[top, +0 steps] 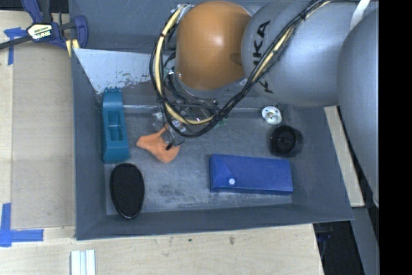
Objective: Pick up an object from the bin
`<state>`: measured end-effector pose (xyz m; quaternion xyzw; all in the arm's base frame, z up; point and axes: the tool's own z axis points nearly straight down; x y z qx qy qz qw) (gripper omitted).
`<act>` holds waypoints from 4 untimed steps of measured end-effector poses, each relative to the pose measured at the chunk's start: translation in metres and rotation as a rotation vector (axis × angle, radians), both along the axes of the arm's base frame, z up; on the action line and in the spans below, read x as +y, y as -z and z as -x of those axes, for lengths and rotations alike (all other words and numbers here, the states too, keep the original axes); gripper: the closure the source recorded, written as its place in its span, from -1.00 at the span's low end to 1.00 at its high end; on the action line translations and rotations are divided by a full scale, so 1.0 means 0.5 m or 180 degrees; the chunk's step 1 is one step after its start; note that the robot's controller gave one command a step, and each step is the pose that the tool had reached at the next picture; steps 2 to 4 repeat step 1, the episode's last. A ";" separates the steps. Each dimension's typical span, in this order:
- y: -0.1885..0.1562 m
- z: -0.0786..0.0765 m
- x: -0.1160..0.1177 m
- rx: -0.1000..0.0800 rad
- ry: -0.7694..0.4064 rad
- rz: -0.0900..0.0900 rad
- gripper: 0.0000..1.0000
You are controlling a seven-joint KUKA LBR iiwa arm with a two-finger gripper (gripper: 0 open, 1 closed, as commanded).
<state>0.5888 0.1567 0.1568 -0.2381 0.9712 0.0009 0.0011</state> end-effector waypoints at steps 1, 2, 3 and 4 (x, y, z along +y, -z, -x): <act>0.051 0.002 -0.018 -0.0044 -0.0029 -0.0004 1.00; 0.051 0.002 -0.018 -0.0044 -0.0029 -0.0004 1.00; 0.051 0.002 -0.018 -0.0044 -0.0029 -0.0004 1.00; 0.051 0.002 -0.018 -0.0044 -0.0029 -0.0004 1.00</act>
Offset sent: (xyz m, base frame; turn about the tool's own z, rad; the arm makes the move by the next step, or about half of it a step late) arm -0.0128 -0.0185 0.0603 -0.0466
